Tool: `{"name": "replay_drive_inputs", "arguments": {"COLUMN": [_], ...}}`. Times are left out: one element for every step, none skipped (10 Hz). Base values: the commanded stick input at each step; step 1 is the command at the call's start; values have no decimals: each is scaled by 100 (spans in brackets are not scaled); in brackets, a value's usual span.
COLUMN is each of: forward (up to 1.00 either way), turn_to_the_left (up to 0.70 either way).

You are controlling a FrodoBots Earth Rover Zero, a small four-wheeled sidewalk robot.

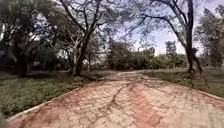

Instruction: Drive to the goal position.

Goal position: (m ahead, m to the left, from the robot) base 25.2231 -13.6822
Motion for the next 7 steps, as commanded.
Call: {"name": "replay_drive_inputs", "arguments": {"forward": [70,70,70,70,70,70,70], "turn_to_the_left": [0,0,0,-16,-35,-35,-35]}}
